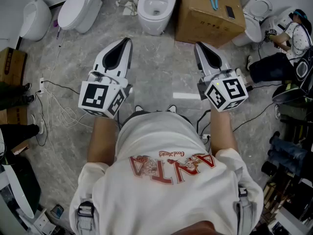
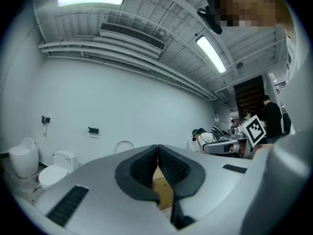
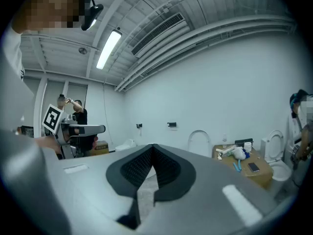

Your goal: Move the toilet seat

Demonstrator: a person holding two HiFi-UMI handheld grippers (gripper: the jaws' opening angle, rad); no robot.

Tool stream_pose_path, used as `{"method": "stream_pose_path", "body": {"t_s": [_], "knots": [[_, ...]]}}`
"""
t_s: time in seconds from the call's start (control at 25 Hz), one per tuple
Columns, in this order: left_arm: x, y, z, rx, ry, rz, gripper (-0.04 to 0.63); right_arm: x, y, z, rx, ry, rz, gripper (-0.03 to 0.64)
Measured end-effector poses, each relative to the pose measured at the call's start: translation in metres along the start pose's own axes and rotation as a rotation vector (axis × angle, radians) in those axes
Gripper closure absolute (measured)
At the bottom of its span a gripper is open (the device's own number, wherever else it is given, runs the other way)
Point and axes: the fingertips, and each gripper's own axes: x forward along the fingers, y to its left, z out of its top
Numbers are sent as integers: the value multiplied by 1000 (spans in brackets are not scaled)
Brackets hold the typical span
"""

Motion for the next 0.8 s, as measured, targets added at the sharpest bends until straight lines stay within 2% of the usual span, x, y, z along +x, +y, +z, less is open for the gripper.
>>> {"method": "stream_pose_path", "body": {"t_s": [0.44,0.8], "knots": [[-3,12,-4,-4,6,0,584,10,9,1,-30,-6,-2,615],[-7,17,-6,-23,5,-16,584,11,15,5,19,-31,8,615]]}}
